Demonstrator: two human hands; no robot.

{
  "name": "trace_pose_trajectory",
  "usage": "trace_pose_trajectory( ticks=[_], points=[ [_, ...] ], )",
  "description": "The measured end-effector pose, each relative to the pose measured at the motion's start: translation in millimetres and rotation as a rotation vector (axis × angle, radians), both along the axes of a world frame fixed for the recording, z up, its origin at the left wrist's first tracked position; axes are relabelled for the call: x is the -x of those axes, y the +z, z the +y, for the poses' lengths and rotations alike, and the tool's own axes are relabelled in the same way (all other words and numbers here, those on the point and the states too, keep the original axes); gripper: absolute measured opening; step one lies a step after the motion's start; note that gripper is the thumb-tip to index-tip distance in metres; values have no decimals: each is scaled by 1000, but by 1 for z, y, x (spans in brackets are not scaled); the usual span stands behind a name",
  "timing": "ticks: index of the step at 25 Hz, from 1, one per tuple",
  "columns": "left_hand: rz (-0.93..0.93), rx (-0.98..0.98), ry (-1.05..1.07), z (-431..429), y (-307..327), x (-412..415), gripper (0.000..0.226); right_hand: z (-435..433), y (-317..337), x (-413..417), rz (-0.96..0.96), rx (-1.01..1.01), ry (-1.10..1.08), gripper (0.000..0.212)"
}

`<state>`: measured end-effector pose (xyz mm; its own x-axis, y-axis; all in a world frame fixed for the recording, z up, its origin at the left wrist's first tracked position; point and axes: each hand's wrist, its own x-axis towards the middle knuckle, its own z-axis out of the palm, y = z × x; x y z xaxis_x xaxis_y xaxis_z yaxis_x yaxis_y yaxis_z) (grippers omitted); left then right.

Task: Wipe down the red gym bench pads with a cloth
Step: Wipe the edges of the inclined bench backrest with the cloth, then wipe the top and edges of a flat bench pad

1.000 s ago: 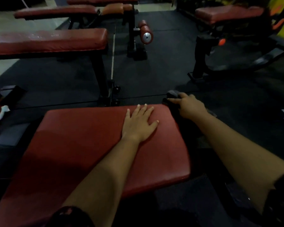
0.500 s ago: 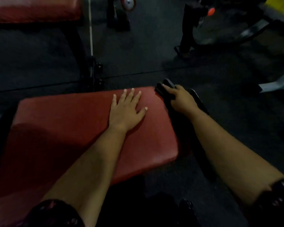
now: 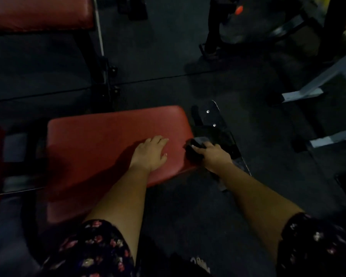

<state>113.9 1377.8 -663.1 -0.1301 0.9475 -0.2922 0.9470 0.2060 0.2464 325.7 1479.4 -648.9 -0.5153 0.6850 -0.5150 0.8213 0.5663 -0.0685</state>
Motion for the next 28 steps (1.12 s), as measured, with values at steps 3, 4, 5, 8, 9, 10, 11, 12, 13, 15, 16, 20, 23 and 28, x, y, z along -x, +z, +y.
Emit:
trace_pose_trajectory(
  ticks=[3, 4, 5, 8, 9, 10, 11, 12, 13, 15, 16, 20, 23, 28],
  points=[
    [14, 30, -35, -23, 66, -7, 61, -15, 77, -2, -25, 45, -96, 72],
    [-6, 42, -41, -29, 93, -8, 60, -20, 105, -3, -8, 21, -118, 78],
    [-44, 56, -41, -32, 122, -7, 59, -24, 133, -4, -5, -10, -108, 85],
    [-119, 82, -50, -40, 202, 3, 53, -38, 213, -9, -30, -59, -48, 91],
    [-118, 76, -54, -42, 225, 7, 51, -42, 236, -10, -28, -60, -51, 80],
    [-114, 71, -56, -45, 246, 11, 50, -46, 257, -11, -26, -56, -65, 65],
    [-98, 64, -64, -47, 272, 14, 49, -50, 282, -14, -19, -58, -80, 53],
    [-76, 57, -75, -48, 296, 16, 48, -52, 307, -17, -11, -65, -87, 47],
    [-50, 50, -89, -48, 319, 17, 47, -53, 332, -19, -3, -74, -81, 47],
    [3, 26, -114, -44, 364, 17, 46, -52, 382, -21, 2, -127, -39, 50],
    [19, 4, -123, -40, 385, 15, 47, -50, 407, -21, 10, -166, -20, 50],
    [11, -72, -171, -13, 449, -11, 49, -42, 478, -38, 67, -297, -49, 39],
    [-24, -103, -268, 6, 478, -41, 48, -45, 508, -68, 48, -397, -87, 42],
    [-8, -105, -357, 31, 489, -102, 47, -48, 516, -133, 48, -402, -169, 47]
  ],
)
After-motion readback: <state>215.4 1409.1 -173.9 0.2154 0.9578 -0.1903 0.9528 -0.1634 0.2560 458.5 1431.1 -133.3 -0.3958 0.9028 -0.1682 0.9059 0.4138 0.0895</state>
